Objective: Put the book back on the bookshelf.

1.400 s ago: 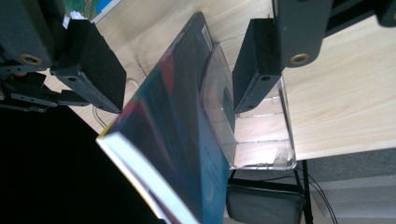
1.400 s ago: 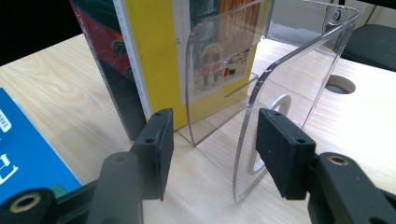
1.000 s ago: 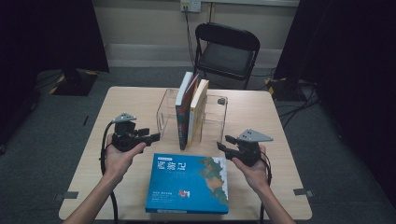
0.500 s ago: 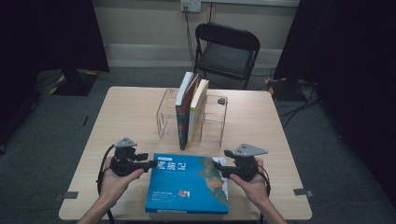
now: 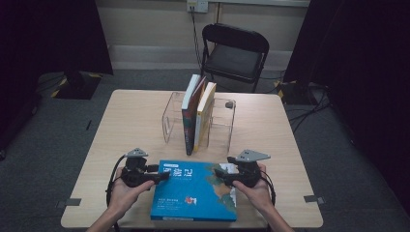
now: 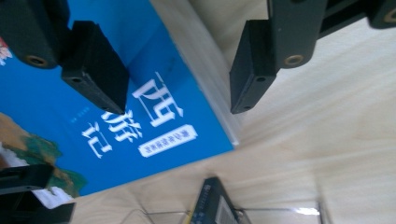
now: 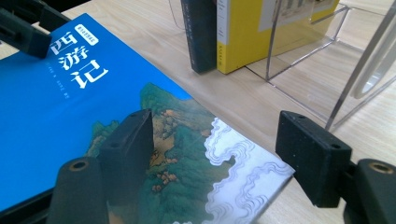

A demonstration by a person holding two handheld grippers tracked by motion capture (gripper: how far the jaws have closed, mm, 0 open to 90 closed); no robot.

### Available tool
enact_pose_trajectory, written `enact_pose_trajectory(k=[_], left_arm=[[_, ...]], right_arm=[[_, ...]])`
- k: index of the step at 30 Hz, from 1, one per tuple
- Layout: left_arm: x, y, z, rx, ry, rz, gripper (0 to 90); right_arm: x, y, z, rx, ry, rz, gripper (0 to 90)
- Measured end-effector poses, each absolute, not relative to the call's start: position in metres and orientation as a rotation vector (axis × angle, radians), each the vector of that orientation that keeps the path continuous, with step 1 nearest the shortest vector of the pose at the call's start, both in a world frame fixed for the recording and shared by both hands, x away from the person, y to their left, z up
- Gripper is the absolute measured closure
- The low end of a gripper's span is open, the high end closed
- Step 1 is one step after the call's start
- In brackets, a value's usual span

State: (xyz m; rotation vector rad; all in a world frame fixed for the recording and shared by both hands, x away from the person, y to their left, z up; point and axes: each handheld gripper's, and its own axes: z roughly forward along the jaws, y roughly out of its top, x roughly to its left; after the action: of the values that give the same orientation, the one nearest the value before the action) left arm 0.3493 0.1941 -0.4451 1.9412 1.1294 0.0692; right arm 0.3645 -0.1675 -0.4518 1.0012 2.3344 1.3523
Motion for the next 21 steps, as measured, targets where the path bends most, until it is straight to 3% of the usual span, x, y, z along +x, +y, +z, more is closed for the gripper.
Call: enact_pose_trajectory(k=[12, 15, 18, 21], left_arm=[[0.348, 0.196, -0.443, 1.945, 1.132, 0.059, 42.4], [0.350, 0.201, -0.440, 1.939, 1.143, 0.056, 53.8], [0.351, 0.203, -0.442, 1.928, 1.135, 0.039, 55.5], [0.351, 0.202, -0.442, 1.928, 1.141, 0.044, 55.5]], right_arm=[[0.366, -0.168, -0.448, 0.971, 2.389, 1.322, 28.8], [0.376, -0.157, -0.442, 0.916, 2.383, 1.309, 29.7], [0.379, -0.151, -0.444, 0.917, 2.389, 1.304, 29.3], [0.380, -0.151, -0.449, 0.944, 2.435, 1.382, 38.3]])
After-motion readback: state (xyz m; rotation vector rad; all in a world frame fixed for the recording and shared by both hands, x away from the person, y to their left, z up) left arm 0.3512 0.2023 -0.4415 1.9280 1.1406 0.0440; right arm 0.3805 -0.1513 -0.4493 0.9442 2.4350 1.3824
